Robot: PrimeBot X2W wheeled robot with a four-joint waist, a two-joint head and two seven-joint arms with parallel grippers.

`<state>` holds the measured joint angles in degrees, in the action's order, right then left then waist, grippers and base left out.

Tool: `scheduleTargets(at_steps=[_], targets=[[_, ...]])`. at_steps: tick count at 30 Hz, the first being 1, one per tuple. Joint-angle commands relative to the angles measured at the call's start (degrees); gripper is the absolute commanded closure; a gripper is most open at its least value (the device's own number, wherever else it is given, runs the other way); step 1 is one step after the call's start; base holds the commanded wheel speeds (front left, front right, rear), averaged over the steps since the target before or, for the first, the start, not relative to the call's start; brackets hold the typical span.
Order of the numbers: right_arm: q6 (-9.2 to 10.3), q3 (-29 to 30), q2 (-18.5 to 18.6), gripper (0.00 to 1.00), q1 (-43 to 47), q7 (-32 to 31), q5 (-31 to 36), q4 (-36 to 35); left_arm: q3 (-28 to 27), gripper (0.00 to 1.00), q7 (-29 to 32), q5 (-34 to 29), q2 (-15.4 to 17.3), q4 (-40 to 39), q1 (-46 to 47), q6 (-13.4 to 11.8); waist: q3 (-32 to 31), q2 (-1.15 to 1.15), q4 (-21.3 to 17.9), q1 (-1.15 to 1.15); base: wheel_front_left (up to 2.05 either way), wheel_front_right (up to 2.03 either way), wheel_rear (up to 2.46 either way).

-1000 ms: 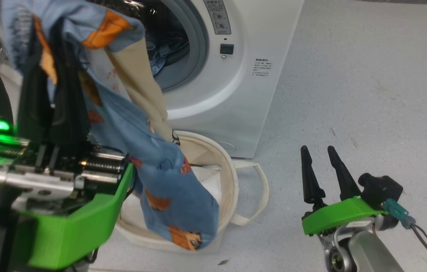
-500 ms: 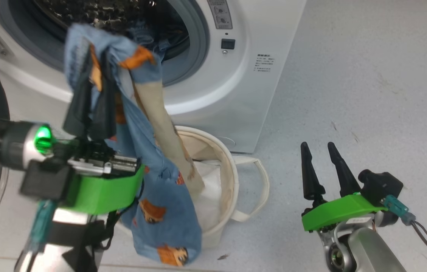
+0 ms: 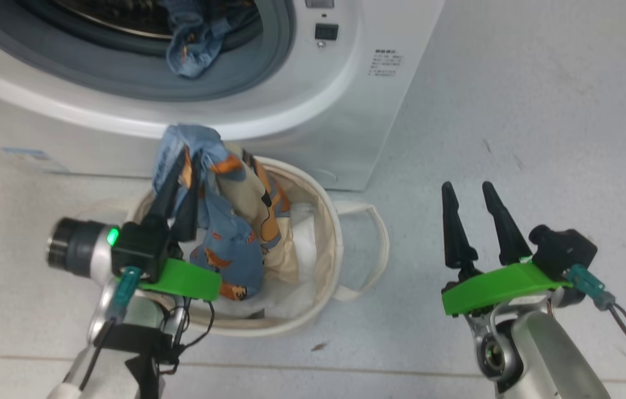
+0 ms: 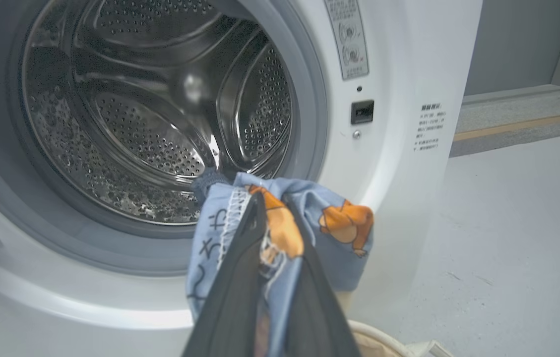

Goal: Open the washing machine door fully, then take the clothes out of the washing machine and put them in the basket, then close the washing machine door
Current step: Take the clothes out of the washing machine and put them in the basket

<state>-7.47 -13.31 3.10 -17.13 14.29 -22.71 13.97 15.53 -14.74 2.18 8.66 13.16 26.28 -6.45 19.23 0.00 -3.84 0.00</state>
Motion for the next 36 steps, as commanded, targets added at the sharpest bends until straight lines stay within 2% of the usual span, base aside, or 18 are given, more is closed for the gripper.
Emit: scheduleTargets(at_steps=[1,10,21,27,28,29,36], targets=[[-0.02,-0.9,-0.2,0.0,-1.3,0.7,0.1,-2.1,-1.6,1.0,-0.3,-0.5,0.5,-0.8,1.8,0.3,1.3,0.0,-0.4,0.0,0.0,0.0,0.0],[-0.02,-1.0,-0.2,0.0,-3.5,0.7,1.2,-3.2,0.8,1.0,-0.3,-1.9,-0.7,11.6,5.0,1.4,7.0,0.0,-1.4,0.0,0.0,0.0,0.0],[-0.02,-0.7,-0.2,0.0,-5.2,0.7,1.5,-4.1,2.8,1.0,-0.3,-2.5,-0.8,27.8,9.7,1.3,11.0,0.0,-3.2,0.0,0.0,0.0,0.0],[-0.02,-0.8,-0.2,0.0,-5.2,0.7,1.4,-4.2,2.5,1.0,-0.3,-1.4,-1.2,30.7,10.2,1.1,11.0,0.0,-3.6,0.0,0.0,0.0,0.0],[-0.02,-0.7,-0.2,0.0,-5.2,0.7,1.4,-4.1,2.4,0.53,-0.3,-1.4,-1.2,30.6,10.2,0.8,10.9,0.0,-3.5,0.0,0.0,0.0,0.0],[-0.02,-0.7,-0.2,0.0,-5.1,0.7,1.5,-4.0,2.3,0.0,-0.3,-1.2,-1.3,30.9,9.9,0.7,10.5,0.0,-3.4,0.0,0.0,0.0,0.0],[-0.02,-1.0,-0.2,0.0,-4.2,0.7,1.4,-3.1,2.1,0.0,-0.3,-0.3,-1.7,28.9,7.7,1.2,6.4,0.0,-1.9,0.0,0.0,0.0,0.0]])
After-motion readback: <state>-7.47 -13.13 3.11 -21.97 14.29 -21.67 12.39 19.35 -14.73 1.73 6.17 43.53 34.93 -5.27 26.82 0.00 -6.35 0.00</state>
